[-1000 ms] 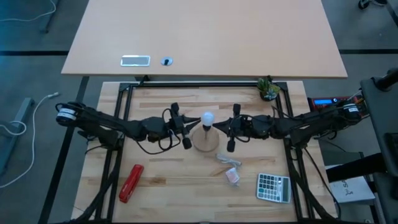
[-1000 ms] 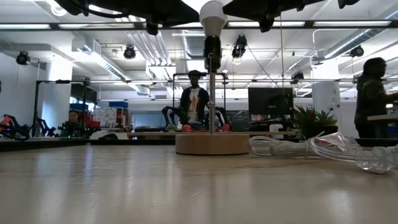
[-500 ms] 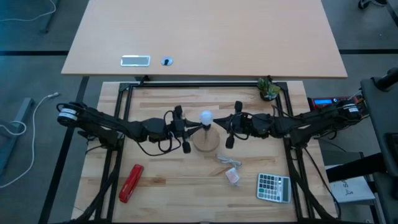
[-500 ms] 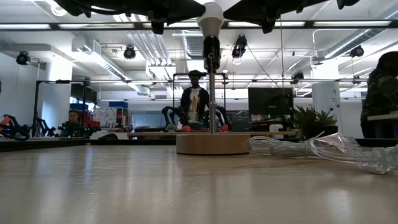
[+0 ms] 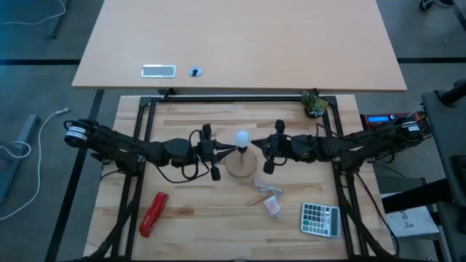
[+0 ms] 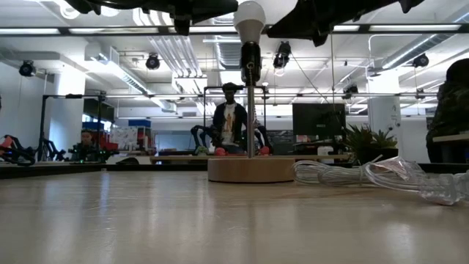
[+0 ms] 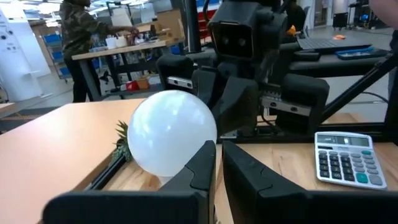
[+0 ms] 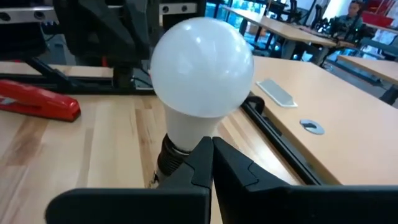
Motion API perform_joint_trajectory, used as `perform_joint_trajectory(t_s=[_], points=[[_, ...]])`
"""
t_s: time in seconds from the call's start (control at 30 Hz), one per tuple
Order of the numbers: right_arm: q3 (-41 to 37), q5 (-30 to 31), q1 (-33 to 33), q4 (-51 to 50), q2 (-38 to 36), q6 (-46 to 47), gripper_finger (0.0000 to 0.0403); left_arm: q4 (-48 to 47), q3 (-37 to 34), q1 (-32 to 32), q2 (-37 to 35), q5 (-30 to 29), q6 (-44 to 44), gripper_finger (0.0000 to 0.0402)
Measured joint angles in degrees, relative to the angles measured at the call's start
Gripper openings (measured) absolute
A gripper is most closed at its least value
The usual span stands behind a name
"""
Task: Screw lightbulb
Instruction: Remove the lightbulb from the lamp
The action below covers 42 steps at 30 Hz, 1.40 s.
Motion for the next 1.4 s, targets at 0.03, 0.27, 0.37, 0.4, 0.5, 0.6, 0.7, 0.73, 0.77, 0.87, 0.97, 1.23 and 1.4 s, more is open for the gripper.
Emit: perform_joint_trajectory(t_s=[0.03, 0.27, 0.37, 0.4, 0.5, 0.6, 0.7, 0.73, 0.77, 0.87, 0.97, 1.23, 1.4], points=[[0.0, 0.0, 0.0, -0.1, -0.1, 0.3, 0.0002, 0.0, 0.0, 0.0, 0.0, 0.0, 0.0, 0.0020], [0.0, -0.6, 0.0, -4.5, -1.7, 2.0, 0.0002, -0.2, 0.0, -1.6, -1.4, -0.2, 0.6, 0.0020], [0.0, -5.0, 0.0, -5.3, -2.4, 1.4, 0.0002, -2.3, 0.0, -2.3, -1.8, -0.2, 0.5, 0.0031], [0.0, -6.1, 0.0, -5.4, -2.6, 1.4, 0.0002, -2.9, 0.0, -2.3, -1.8, -0.2, 0.0, 0.0039], [0.0, -6.0, 0.1, -4.9, -3.0, 1.5, 0.0002, -4.5, 0.0, -2.4, -1.9, -3.3, -1.5, 0.0072], [0.0, -5.6, 0.0, -4.2, -3.2, 1.5, 0.0003, -6.3, 0.0, -2.3, -1.7, -8.0, -2.0, 0.0111], [0.0, -5.8, 0.0, -3.7, -3.2, 2.2, 0.0003, -6.0, 0.0, -2.3, -1.7, -8.2, -2.0, 0.0146], [0.0, -6.1, 0.0, -3.5, -3.2, 2.5, 0.0003, -6.0, 0.0, -2.3, -1.7, -7.7, -2.0, 0.0155], [0.0, -6.1, 0.0, -3.5, -3.1, 2.7, 0.0004, -5.9, 0.0, -2.3, -1.7, -7.7, -2.0, 0.0164], [0.0, -6.1, 0.0, -3.5, -2.5, 2.8, 0.0016, -5.8, 0.0, -2.3, -1.7, -7.7, -2.0, 0.0182], [0.0, -6.1, -0.6, -3.4, -2.2, 3.9, 0.0038, -5.8, 0.0, -2.2, -1.7, -7.7, -2.0, 0.0189], [0.0, -4.5, -1.0, -3.0, -1.9, 5.0, 0.0099, -5.6, 0.0, -2.1, -1.7, -7.7, -2.0, 0.0173], [0.0, -6.3, -1.0, -2.9, -1.6, 2.5, 0.0130, -5.8, 0.0, -1.8, -0.9, -7.7, -2.8, 0.0161]])
